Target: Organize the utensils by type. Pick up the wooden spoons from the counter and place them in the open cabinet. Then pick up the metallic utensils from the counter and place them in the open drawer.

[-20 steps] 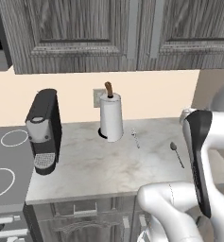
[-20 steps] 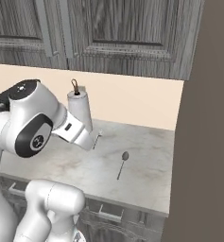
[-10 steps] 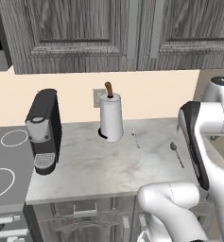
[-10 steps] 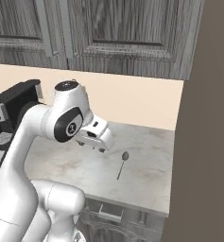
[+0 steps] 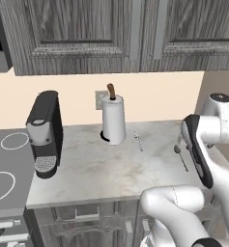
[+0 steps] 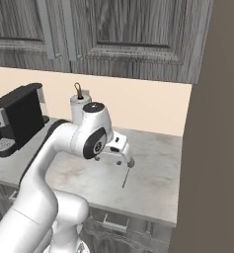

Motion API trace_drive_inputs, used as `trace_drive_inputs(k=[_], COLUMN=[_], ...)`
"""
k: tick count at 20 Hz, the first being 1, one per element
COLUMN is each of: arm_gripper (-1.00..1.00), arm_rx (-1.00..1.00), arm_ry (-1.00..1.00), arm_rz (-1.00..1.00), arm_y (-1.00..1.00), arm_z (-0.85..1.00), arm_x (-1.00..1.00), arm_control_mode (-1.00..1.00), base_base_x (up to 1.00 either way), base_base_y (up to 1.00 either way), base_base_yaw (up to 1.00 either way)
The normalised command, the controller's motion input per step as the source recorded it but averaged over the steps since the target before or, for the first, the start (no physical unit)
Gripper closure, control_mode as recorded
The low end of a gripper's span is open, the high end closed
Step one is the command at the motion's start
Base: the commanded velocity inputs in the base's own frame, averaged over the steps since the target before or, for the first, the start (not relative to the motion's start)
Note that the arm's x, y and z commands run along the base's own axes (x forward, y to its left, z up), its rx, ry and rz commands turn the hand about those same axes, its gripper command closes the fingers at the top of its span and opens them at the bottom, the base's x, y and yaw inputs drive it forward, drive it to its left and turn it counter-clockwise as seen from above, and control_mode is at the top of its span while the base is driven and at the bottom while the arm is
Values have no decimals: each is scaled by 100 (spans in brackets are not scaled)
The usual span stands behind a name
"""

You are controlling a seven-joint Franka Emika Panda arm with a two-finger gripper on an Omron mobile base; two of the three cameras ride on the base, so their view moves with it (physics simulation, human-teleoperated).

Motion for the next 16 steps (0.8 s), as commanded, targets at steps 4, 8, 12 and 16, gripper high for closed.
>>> trace_drive_inputs(k=[4, 8, 12, 16], arm_gripper=[-100, -100, -100, -100], arm_rx=[0, 0, 0, 0], arm_ry=[1, 15, 17, 16], arm_rz=[9, 4, 6, 7], arm_y=[-10, -5, -17, -32], arm_z=[-72, -43, -43, -45], arm_x=[63, 84, 70, 55], arm_control_mode=[-100, -100, -100, -100], base_base_x=[0, 0, 0, 0], base_base_y=[0, 0, 0, 0], base_base_yaw=[0, 0, 0, 0])
